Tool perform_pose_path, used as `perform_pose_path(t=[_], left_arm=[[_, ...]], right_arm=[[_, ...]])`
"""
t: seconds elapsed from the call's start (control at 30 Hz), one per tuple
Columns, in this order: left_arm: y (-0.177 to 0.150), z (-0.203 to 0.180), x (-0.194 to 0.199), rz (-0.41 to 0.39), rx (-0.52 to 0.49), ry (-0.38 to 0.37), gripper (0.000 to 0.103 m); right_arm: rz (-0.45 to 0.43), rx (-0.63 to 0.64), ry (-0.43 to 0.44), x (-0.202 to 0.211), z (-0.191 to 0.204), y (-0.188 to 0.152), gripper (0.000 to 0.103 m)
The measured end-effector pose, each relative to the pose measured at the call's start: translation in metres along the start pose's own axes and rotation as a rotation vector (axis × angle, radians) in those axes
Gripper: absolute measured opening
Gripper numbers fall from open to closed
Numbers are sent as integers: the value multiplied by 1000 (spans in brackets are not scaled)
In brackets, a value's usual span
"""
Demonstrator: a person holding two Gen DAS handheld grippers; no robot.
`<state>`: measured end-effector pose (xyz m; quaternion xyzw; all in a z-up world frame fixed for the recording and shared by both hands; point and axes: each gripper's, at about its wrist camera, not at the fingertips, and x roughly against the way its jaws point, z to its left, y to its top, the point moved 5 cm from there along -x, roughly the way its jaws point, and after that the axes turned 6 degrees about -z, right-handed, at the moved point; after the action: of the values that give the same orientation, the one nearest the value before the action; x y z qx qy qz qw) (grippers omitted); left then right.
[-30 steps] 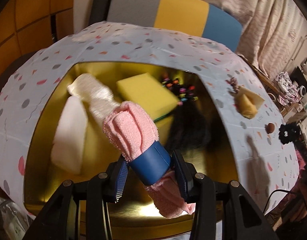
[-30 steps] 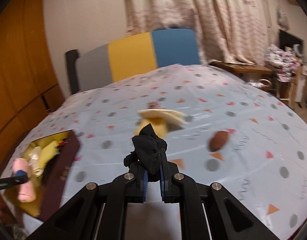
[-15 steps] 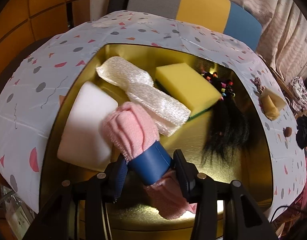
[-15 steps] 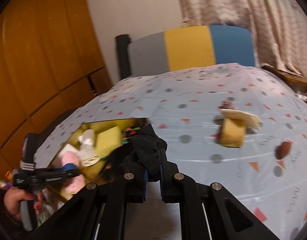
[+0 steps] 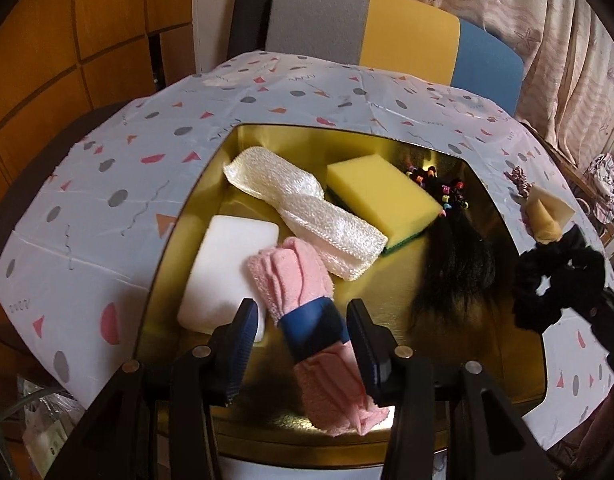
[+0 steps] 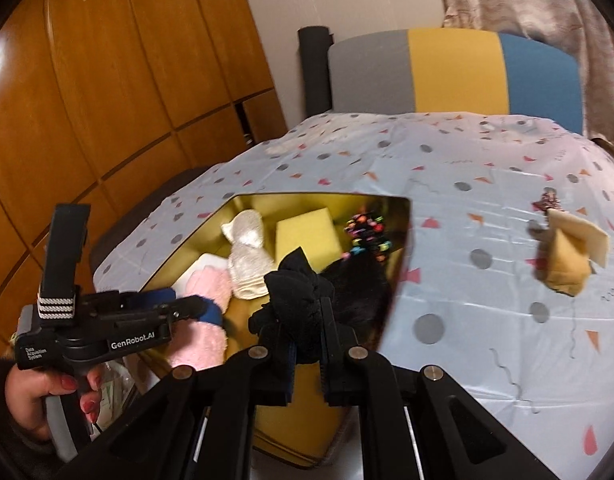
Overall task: Organize rigid objects
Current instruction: 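Carry the pink towel and black scrunchie into the gold tray and release both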
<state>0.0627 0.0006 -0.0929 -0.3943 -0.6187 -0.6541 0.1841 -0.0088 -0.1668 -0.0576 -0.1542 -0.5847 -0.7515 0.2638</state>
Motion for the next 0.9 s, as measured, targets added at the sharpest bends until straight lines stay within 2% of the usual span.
perform_pose_path(t=[0.37,0.9], left_arm=[[2,2,15,-46,-34,77,46],[7,34,33,-101,62,127,46]], right_arm=[[47,33,38,-19,20,-2,9],[134,50,46,-50,39,-4,9]])
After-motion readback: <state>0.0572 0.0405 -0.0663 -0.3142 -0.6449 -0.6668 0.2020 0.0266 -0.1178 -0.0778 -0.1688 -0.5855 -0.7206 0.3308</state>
